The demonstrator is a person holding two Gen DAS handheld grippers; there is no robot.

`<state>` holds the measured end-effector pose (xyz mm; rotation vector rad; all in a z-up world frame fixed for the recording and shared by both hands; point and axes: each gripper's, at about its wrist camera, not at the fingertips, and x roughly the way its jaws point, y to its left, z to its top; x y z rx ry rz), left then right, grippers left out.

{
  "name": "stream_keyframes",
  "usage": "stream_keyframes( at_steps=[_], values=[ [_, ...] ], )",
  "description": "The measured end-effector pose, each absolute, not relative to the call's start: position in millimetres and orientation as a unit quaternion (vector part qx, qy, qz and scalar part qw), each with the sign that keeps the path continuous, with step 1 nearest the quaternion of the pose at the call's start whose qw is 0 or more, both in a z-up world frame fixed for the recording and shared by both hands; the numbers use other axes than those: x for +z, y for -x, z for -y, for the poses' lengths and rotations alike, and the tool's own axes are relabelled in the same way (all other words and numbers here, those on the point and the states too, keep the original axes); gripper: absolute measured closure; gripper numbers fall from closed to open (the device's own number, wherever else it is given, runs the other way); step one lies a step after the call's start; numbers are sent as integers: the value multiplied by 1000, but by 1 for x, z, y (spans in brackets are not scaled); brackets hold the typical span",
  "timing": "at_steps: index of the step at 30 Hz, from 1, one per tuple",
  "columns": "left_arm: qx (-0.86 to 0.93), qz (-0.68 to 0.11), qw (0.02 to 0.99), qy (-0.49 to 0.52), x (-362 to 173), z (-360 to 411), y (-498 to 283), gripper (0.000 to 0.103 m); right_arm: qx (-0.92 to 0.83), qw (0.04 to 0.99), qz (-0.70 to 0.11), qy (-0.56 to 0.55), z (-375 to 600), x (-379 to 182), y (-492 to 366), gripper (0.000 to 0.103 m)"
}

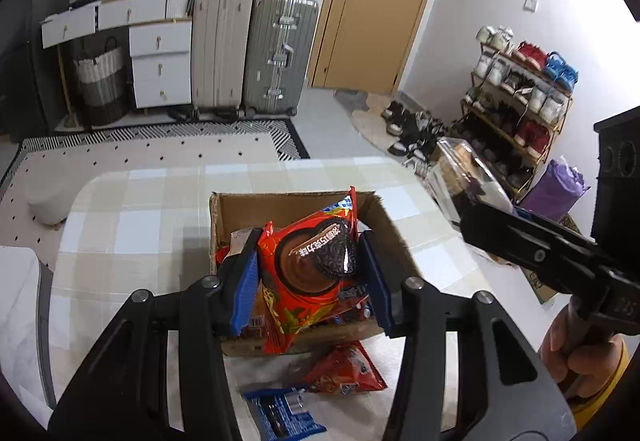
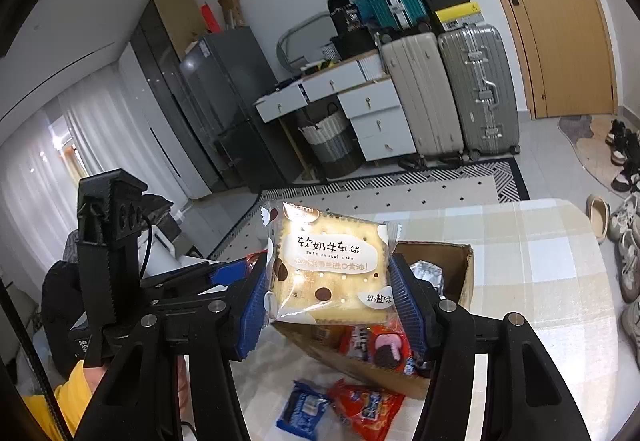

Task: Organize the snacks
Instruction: 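Carry the red cookie pack and cream sandwich pack over the box, then open both tools to drop the packs into the box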

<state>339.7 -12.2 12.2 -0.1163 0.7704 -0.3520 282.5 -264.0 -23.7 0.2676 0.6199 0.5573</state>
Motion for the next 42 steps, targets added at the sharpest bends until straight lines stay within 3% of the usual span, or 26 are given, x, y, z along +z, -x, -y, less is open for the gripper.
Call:
stream_keyframes(
  at_steps=[20, 32, 42],
  values=[
    [-176, -408, 893, 71, -66, 29, -444, 59, 252, 890, -350, -149, 272, -75, -327, 45],
    [-156, -394, 903, 70, -62, 14, -410, 58, 254, 886, -361, -142, 262, -78, -331, 45],
    [-141, -386, 909, 75, -45, -1, -382, 50, 241, 884, -381, -122, 246, -87, -343, 45]
  ],
)
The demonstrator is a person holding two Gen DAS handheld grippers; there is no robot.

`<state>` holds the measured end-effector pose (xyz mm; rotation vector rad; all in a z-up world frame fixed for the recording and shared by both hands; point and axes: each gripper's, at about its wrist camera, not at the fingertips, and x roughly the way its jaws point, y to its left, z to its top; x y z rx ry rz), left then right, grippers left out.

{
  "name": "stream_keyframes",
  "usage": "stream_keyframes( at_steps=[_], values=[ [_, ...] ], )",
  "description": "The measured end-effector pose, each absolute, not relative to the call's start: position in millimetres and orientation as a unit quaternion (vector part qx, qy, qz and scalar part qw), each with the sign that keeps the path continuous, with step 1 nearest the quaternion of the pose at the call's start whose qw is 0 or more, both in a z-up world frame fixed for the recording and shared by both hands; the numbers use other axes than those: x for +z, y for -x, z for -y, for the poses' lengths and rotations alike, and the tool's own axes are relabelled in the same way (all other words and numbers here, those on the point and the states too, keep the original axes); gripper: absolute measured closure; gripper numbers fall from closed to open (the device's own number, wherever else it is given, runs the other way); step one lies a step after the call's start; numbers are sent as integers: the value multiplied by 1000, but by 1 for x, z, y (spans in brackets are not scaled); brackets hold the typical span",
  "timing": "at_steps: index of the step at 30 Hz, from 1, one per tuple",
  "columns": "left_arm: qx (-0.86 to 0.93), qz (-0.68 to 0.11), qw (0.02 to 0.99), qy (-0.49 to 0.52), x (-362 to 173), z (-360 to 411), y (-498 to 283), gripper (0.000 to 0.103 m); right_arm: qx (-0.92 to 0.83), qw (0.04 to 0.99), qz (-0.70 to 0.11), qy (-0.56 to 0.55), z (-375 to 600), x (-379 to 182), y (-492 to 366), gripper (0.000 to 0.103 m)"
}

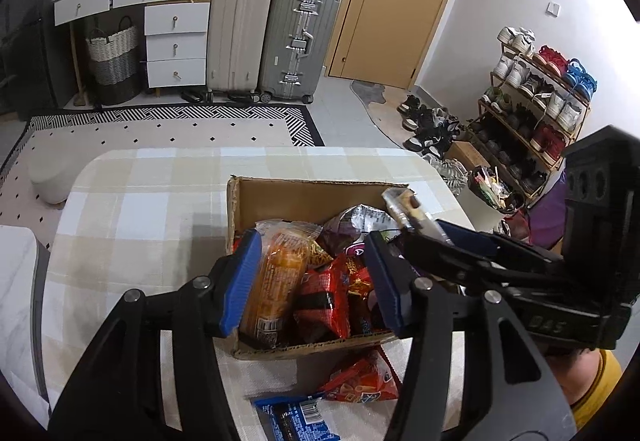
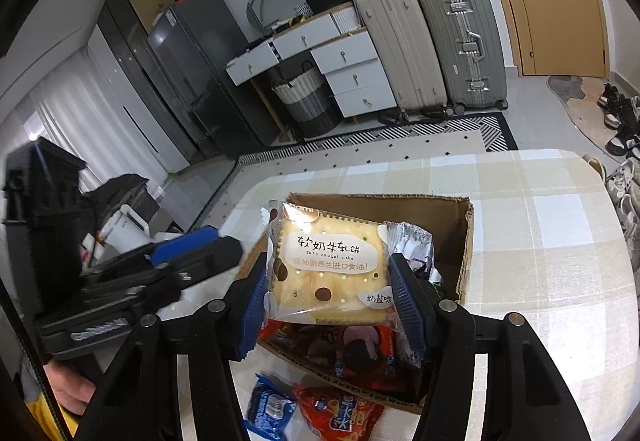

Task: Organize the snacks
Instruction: 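Open both tools to drop the packs into the box, then move both tools back toward the blue biscuit pack and red chip bag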

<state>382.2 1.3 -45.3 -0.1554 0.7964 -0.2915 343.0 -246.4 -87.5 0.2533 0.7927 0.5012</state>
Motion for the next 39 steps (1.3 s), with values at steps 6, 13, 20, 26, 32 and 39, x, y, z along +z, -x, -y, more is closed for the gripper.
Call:
stream_keyframes(
  at_steps=[6, 13, 20, 26, 32, 39],
  values=[
    [-137, -386, 909, 74, -37, -8, -371, 47, 228, 885, -390, -110, 241, -95, -347, 39],
    [-139, -377, 913, 69, -21, -8, -350, 42, 225, 888, -387, -102, 240, -93, -342, 29],
    [-135, -366, 919, 61, -3, -9, -327, 36, 224, 896, -372, -96, 240, -82, -332, 29],
    [-131, -362, 921, 58, 7, -9, -307, 33, 224, 899, -365, -96, 240, -75, -321, 29],
    [-125, -368, 919, 57, 10, -11, -294, 33, 220, 902, -361, -92, 242, -69, -310, 29],
    [-112, -357, 926, 56, 25, -8, -269, 24, 223, 917, -320, -82, 247, -36, -277, 29]
  ],
)
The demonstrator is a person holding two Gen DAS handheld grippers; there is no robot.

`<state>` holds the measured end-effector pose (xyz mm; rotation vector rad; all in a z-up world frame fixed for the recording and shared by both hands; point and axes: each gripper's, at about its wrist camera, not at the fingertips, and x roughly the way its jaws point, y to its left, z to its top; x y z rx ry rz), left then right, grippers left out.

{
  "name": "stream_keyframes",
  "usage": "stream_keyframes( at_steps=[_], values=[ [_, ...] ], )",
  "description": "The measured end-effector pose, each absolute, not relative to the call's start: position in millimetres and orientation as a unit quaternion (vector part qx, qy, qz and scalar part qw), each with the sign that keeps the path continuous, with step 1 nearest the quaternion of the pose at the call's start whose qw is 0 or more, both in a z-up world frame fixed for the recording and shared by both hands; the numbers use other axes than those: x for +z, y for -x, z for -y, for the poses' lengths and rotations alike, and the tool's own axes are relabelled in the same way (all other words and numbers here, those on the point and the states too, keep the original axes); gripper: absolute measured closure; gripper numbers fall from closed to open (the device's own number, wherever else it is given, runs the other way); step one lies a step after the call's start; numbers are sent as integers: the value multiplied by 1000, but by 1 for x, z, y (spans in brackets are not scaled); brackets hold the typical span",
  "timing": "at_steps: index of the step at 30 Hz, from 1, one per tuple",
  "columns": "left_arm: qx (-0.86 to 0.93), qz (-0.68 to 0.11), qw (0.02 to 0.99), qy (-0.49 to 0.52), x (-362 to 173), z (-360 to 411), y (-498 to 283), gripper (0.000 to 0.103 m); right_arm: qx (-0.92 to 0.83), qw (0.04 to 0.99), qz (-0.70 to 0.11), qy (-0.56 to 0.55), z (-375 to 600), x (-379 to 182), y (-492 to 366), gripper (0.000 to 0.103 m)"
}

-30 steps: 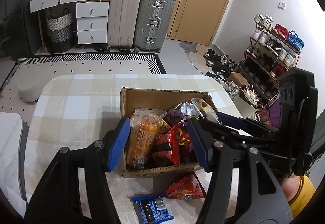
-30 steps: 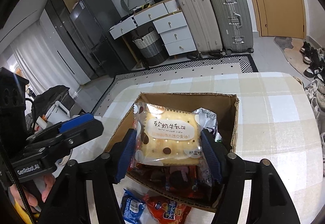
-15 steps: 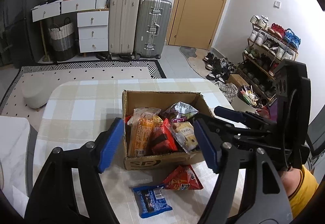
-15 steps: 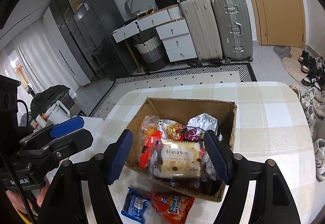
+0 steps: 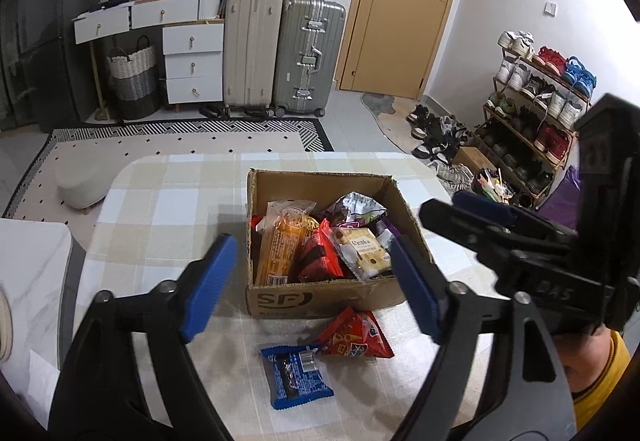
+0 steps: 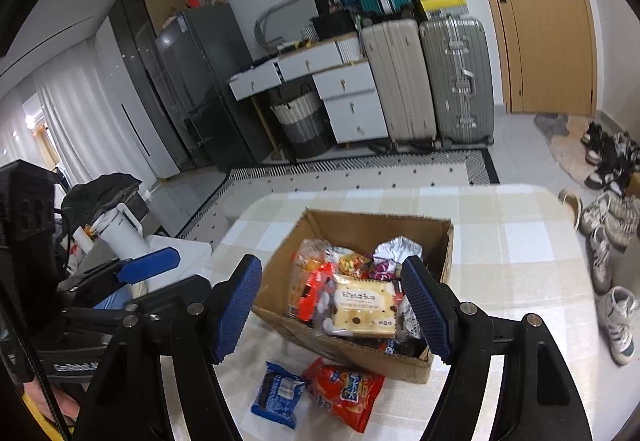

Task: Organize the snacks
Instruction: 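Move both tools back toward the blue biscuit pack and red chip bag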

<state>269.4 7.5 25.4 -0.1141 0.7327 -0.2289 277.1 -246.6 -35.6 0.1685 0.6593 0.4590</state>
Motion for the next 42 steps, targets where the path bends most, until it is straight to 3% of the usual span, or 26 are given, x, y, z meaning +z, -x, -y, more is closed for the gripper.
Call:
stream_keyframes(
  at_steps=[4, 6, 13, 17, 22, 26, 35, 42],
  values=[
    [-111, -345, 930, 59, 41, -10, -248, 23, 218, 927, -296, -68, 247, -16, -253, 27],
    [-106, -339, 933, 56, 49, -12, -233, 23, 229, 928, -284, -73, 249, -6, -239, 20],
    [-103, -314, 942, 52, 75, -14, -176, 22, 235, 937, -250, -59, 243, 19, -185, 18],
    [-93, -295, 949, 51, 86, -21, -137, 20, 231, 946, -223, -48, 238, 32, -146, 8],
    [-82, -278, 955, 59, 95, -37, -93, 16, 238, 953, -185, -29, 231, 41, -98, 4],
    [-73, -257, 962, 63, 93, -50, -55, 1, 235, 958, -162, -39, 232, 32, -60, 1],
    [-38, -231, 970, 58, 56, -70, -4, 0, 210, 964, -155, -56, 244, -22, -36, 1],
    [-35, -297, 953, 58, -7, -71, -20, 0, 202, 954, -210, -74, 251, -76, -53, 1]
  ],
)
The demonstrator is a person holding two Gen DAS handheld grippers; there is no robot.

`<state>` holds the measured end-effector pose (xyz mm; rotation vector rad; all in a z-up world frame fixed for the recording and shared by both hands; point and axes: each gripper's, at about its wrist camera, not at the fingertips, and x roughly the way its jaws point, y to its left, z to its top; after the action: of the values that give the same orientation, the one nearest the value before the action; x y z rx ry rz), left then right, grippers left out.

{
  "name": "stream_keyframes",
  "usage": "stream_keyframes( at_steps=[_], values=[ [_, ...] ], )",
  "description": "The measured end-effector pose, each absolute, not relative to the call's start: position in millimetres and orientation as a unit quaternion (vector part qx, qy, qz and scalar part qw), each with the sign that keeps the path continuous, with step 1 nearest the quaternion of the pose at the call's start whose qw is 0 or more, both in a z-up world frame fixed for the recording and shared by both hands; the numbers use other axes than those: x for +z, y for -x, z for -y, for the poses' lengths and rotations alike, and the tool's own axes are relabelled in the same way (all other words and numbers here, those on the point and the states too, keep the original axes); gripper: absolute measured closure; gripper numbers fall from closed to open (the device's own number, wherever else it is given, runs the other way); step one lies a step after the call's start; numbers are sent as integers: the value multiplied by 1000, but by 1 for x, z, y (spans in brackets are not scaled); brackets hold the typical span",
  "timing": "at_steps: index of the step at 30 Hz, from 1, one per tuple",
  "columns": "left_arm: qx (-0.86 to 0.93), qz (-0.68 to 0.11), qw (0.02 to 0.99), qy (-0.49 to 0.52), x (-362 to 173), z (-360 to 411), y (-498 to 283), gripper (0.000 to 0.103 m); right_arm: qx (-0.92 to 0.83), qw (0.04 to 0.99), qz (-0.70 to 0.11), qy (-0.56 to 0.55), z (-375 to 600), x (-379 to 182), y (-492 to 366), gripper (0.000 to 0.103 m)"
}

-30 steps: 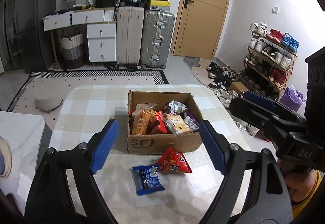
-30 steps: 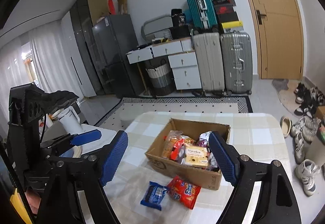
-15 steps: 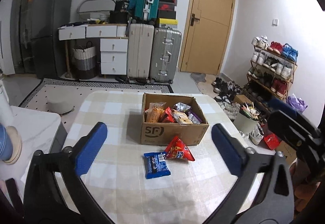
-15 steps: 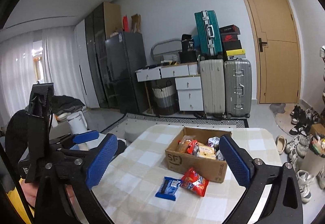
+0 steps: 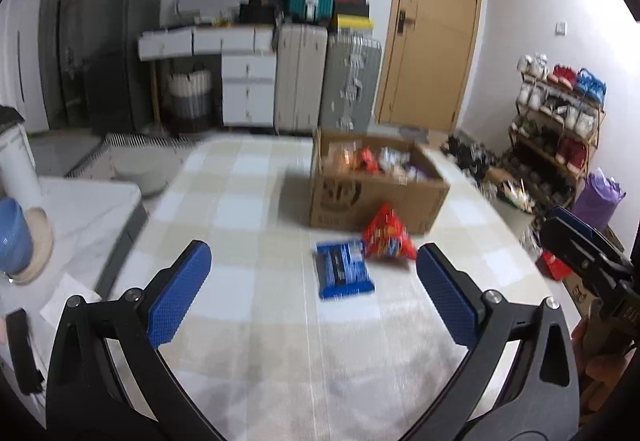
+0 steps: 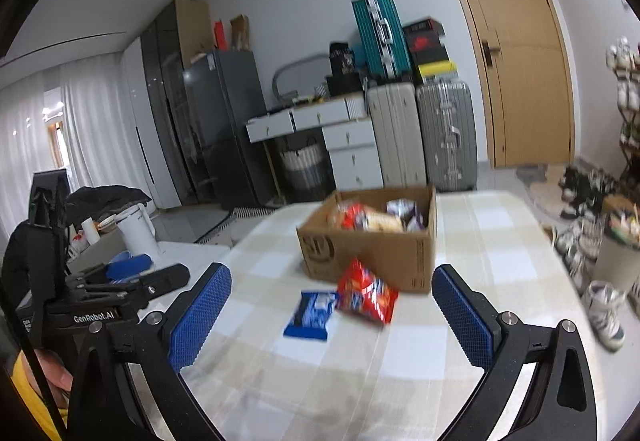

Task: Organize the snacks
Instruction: 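Move both tools back toward the blue biscuit pack and red chip bag, then close the right tool on the red chip bag and lift it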

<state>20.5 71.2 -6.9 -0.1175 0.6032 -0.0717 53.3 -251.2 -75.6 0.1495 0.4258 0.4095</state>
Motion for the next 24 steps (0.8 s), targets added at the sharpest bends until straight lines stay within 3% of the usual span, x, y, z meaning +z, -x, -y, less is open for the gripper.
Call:
stream_keyframes(
  at_steps=[8, 24],
  values=[
    [-39, -337, 939, 62, -53, -58, -59, 1, 199, 944, -245, -95, 258, -106, -76, 1],
    [-39, -377, 923, 62, -95, -39, -111, 1, 204, 931, -293, -80, 254, -131, -125, 1]
  ],
)
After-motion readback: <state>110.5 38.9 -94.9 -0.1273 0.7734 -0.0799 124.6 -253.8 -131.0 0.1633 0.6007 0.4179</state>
